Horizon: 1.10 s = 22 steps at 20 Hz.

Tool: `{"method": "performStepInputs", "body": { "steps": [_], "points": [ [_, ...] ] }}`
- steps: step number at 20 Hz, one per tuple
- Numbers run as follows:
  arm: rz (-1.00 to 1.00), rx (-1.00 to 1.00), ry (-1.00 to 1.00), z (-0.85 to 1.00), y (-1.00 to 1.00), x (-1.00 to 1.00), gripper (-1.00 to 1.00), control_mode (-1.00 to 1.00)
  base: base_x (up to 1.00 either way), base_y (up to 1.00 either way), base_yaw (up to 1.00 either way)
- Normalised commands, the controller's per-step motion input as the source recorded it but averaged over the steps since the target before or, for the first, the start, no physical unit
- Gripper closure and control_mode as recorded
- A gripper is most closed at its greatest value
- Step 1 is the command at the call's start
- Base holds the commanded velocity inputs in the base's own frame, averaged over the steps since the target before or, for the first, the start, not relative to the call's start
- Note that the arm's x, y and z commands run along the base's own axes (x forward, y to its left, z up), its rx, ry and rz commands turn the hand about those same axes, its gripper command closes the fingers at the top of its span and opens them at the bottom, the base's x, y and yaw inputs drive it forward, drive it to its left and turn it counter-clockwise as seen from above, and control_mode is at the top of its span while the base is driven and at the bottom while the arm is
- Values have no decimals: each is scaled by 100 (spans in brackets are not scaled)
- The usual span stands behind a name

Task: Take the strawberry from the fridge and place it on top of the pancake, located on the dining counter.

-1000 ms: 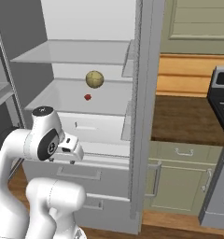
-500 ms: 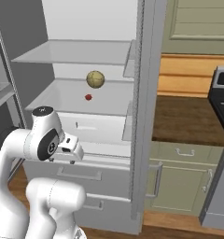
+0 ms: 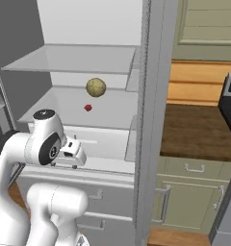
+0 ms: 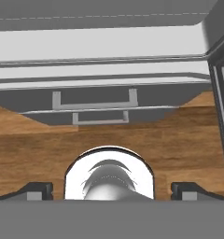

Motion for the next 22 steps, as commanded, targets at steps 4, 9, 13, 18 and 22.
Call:
{"method": "performStepInputs", "body": {
  "steps": [4,9,13,18,22],
  "points": [
    [0,0,0,0,0,0,-100,100,45,26,0],
    [0,0,0,0,0,0,-100,100,54,23,0],
    [0,0,0,0,0,0,-100,100,71,21,3],
    [0,0,0,0,0,0,-100,100,51,31,1],
    [0,0,0,0,0,0,-100,100,32,46,0]
  ]
}}
